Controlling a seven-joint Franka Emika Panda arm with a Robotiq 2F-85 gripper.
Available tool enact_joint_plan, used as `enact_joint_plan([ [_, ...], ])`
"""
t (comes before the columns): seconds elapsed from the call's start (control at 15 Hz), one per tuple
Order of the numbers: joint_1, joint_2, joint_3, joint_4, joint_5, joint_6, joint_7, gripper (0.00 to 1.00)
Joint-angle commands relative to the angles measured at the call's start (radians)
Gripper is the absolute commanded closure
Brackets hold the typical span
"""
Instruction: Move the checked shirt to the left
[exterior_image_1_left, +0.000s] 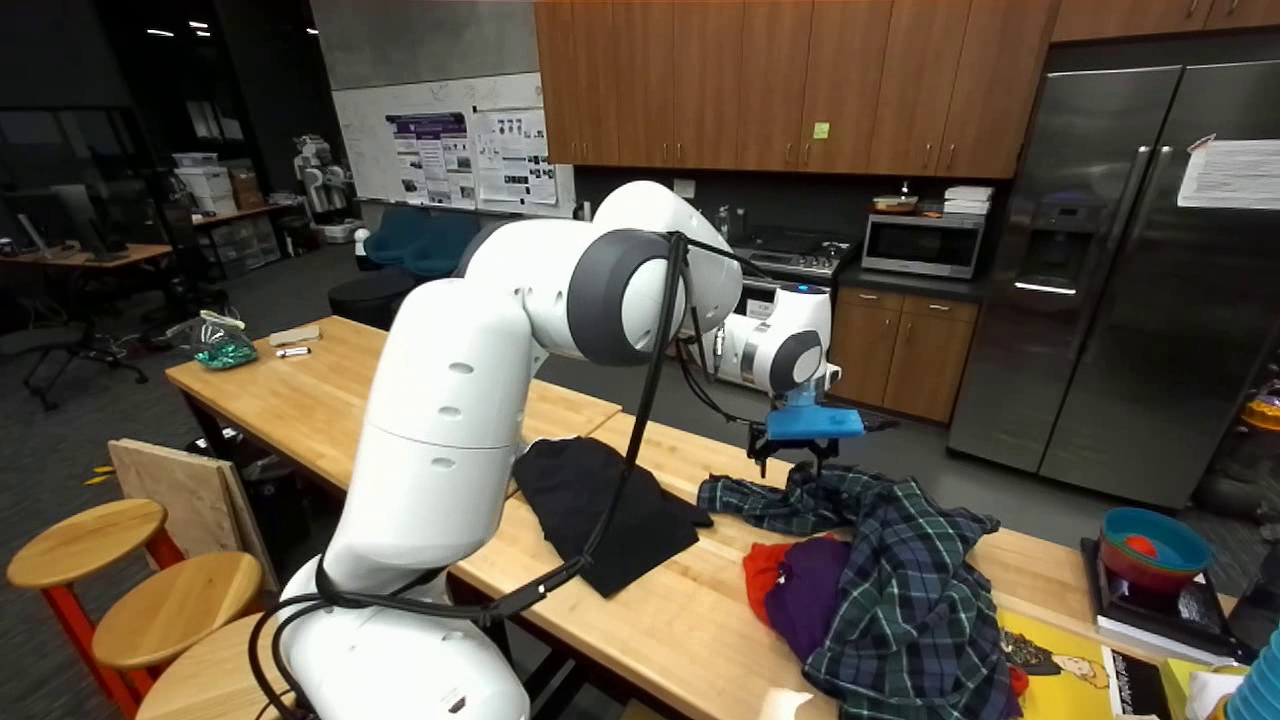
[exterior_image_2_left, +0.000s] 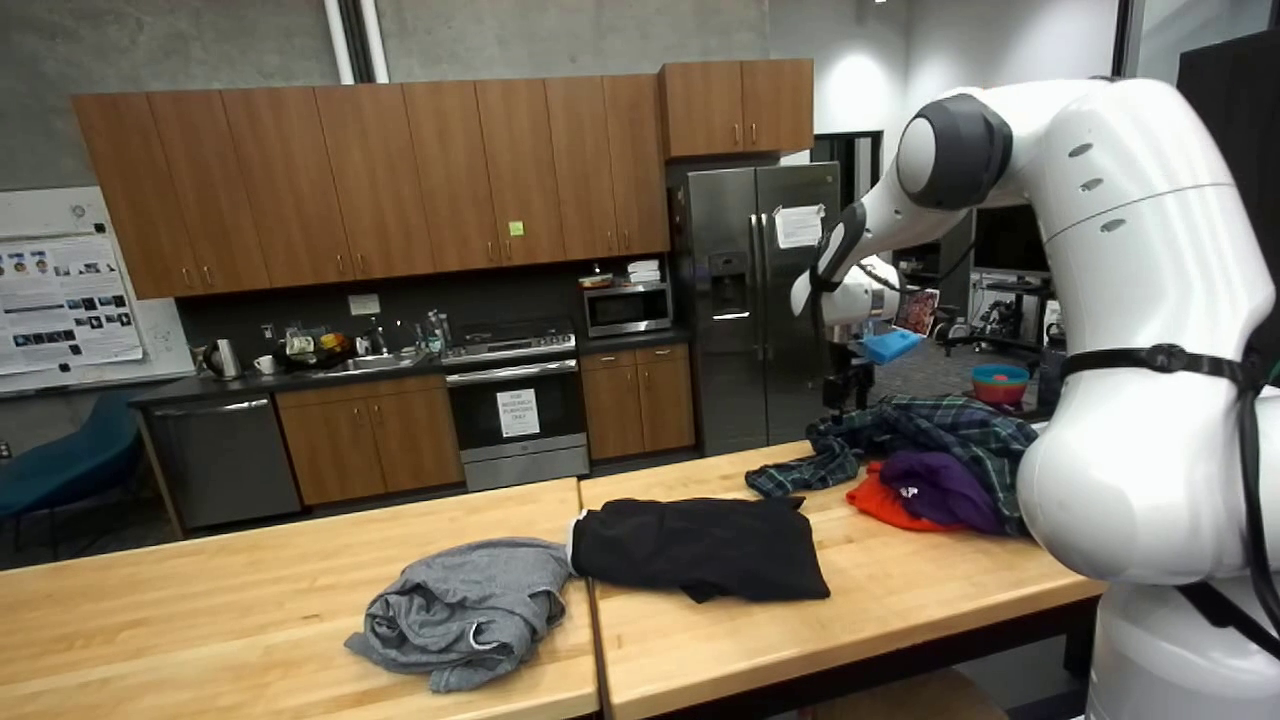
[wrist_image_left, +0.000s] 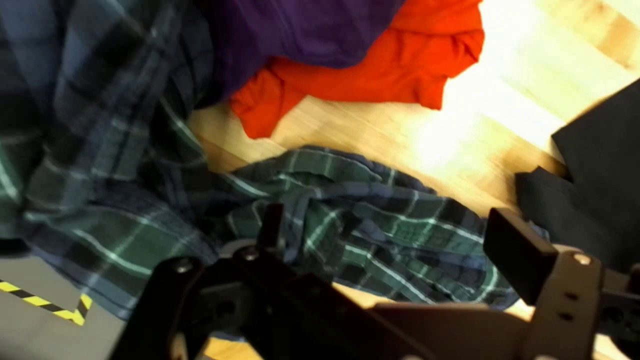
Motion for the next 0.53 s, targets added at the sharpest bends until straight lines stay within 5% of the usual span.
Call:
enact_joint_plan([
  [0.0,0.009,-0.179,-0.062,-0.241,-0.13,0.123,0.147,0.0],
  [0.2,-0.003,-0.274,-0.111,-0.389,-0.243,0.204,0.289,0.0],
  [0.47,-0.049,-0.254,-0.139,-0.447,-0.179,0.282,0.395,0.0],
])
